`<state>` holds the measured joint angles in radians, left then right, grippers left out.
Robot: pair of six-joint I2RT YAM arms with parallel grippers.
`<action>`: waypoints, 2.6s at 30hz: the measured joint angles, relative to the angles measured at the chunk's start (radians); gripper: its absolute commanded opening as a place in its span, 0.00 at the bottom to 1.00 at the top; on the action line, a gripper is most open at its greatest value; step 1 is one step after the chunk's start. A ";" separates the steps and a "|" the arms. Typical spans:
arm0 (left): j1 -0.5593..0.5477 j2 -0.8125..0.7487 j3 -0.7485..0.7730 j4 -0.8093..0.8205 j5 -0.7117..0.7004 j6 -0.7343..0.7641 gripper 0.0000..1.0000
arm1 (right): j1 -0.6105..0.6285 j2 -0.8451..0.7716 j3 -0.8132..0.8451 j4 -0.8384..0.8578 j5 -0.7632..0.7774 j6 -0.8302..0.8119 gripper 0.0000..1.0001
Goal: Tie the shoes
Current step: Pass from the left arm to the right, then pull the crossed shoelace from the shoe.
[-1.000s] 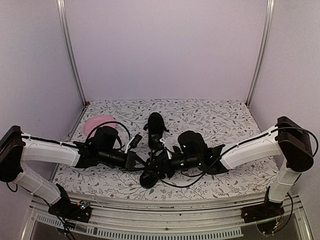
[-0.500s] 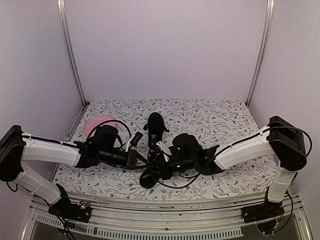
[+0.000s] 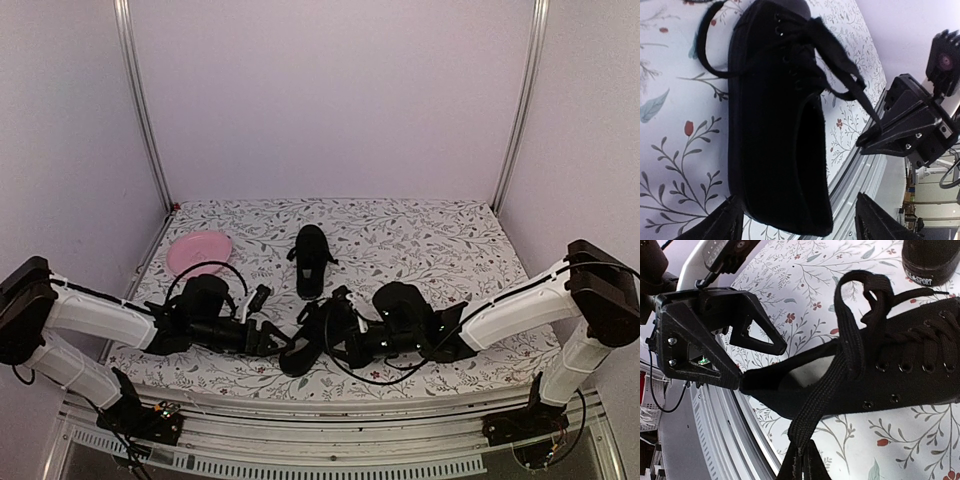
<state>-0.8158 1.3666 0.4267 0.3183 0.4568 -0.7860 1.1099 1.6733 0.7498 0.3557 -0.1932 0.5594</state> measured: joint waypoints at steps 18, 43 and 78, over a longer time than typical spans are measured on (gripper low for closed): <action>-0.103 0.150 0.033 0.198 0.002 -0.034 0.59 | -0.042 -0.164 -0.048 -0.090 0.151 0.049 0.02; -0.019 0.386 0.212 0.217 -0.269 0.622 0.32 | -0.093 -0.175 -0.077 -0.108 0.154 0.028 0.02; 0.014 0.066 0.051 -0.117 -0.615 0.246 0.00 | -0.261 -0.438 -0.314 -0.278 0.291 0.184 0.02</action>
<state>-0.8017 1.4330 0.4774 0.2016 -0.1585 -0.5404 0.8486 1.2350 0.4362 0.0780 0.0978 0.7433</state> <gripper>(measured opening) 0.004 0.023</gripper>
